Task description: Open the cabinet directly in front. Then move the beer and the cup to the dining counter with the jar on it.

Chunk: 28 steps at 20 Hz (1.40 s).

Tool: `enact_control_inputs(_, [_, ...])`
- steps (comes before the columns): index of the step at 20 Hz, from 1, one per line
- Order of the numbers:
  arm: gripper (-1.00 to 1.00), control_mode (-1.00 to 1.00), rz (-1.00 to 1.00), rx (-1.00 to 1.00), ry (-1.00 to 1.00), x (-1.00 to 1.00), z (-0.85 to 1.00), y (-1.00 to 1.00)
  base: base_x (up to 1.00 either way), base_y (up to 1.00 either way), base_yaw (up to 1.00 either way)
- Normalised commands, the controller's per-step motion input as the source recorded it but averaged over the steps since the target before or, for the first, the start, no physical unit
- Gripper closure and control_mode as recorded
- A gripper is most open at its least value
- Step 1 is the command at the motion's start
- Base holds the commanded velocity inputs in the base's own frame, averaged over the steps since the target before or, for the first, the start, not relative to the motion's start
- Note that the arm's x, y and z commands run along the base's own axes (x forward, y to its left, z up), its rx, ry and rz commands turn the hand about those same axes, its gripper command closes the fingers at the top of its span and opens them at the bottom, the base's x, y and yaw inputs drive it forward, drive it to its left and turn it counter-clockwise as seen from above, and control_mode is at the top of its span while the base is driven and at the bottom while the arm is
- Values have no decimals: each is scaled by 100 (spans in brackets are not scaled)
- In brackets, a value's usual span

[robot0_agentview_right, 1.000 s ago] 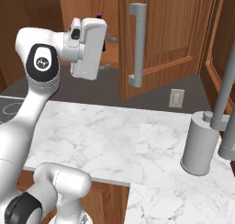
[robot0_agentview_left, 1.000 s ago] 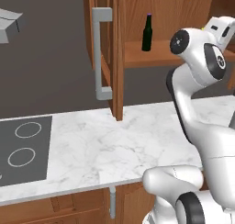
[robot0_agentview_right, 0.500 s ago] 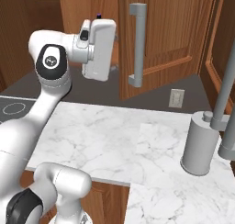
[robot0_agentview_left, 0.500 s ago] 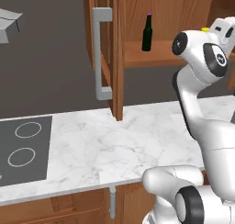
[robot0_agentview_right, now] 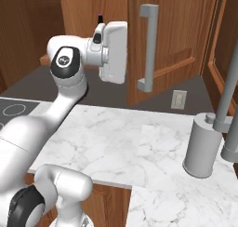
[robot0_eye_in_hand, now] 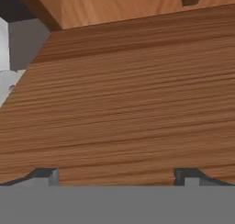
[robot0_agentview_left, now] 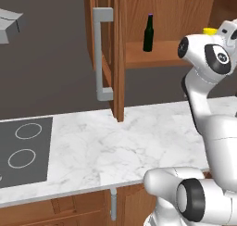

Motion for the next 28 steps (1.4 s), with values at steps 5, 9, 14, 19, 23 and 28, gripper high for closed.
enact_control_inputs(5, [-100, -100, -14, -1, 0, -16, 0, -53, 0, 0, 0])
enact_control_inputs(9, [-100, -100, -12, 0, 0, -20, 0, -56, 0, 0, 0])
enact_control_inputs(14, [-100, -100, -7, 4, 0, -22, 0, -64, 0, 0, 0])
enact_control_inputs(19, [-100, -100, -1, 6, 0, -15, 0, -64, 0, 0, 0])
enact_control_inputs(23, [-100, -100, 0, 11, 0, -10, 0, -65, 0, 0, 0])
enact_control_inputs(28, [-100, -100, 0, 13, -4, -1, 0, -49, 0, 0, 0])
